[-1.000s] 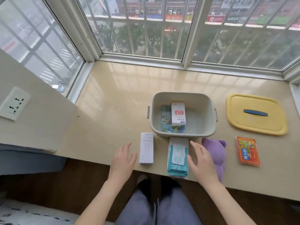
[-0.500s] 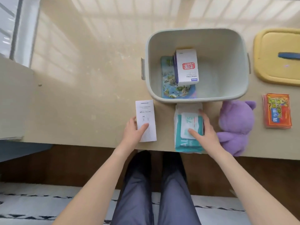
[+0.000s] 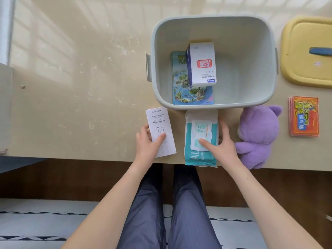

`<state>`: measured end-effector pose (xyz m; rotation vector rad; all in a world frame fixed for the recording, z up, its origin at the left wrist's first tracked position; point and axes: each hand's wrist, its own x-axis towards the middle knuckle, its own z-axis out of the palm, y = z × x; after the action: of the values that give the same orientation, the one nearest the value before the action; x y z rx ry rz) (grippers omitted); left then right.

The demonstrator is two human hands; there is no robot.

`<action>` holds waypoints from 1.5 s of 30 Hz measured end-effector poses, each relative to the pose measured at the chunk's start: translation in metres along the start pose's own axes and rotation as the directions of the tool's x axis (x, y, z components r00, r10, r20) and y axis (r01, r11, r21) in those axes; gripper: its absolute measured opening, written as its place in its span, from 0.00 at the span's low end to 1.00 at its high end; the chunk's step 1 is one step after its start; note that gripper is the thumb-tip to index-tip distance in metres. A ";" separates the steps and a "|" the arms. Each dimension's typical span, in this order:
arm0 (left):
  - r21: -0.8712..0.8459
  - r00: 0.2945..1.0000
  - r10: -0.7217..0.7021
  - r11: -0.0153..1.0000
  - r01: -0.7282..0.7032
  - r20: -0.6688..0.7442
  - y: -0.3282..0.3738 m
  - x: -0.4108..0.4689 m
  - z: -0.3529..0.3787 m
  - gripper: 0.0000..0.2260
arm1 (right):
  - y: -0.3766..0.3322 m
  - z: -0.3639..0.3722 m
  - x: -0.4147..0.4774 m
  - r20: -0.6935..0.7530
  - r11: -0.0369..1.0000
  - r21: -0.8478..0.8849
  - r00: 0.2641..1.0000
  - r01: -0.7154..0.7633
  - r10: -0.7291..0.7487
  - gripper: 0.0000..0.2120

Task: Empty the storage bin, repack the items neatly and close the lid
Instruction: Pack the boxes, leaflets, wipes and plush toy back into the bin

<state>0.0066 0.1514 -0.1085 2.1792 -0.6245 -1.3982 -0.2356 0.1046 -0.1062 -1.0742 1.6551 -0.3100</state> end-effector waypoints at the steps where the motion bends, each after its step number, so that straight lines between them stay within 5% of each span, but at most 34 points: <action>1: -0.002 1.000 -0.002 1.000 0.002 0.001 -0.001 -0.002 0.004 0.25 | 0.001 0.001 0.001 0.004 1.000 0.013 1.000 -0.003 0.003 0.43; 20: -0.185 0.965 0.002 0.982 0.048 0.262 0.004 -0.011 0.026 0.23 | 0.006 0.003 0.000 0.043 0.985 0.159 0.996 0.067 -0.074 0.45; 30: -0.207 0.943 -0.114 0.961 0.185 0.314 0.010 -0.051 -0.012 0.24 | 0.002 -0.011 -0.051 0.118 0.949 0.311 0.989 0.053 -0.094 0.43; 33: -0.257 0.935 -0.078 0.951 0.174 0.346 0.029 -0.077 -0.037 0.16 | -0.014 -0.023 -0.083 0.118 0.921 0.388 0.990 0.027 -0.078 0.40; 39: -0.348 0.940 0.042 0.934 0.084 0.339 0.081 -0.123 -0.080 0.26 | -0.060 -0.059 -0.137 0.064 0.812 0.584 0.996 0.006 -0.054 0.36; 45: -0.417 0.931 0.179 0.908 -0.033 0.317 0.144 -0.147 -0.095 0.29 | -0.121 -0.104 -0.146 -0.049 0.733 0.662 0.985 0.155 -0.164 0.33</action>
<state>0.0211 0.1409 0.1167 1.5622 -0.5082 -1.6973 -0.2662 0.1177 0.1076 -0.6548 1.2681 -0.9342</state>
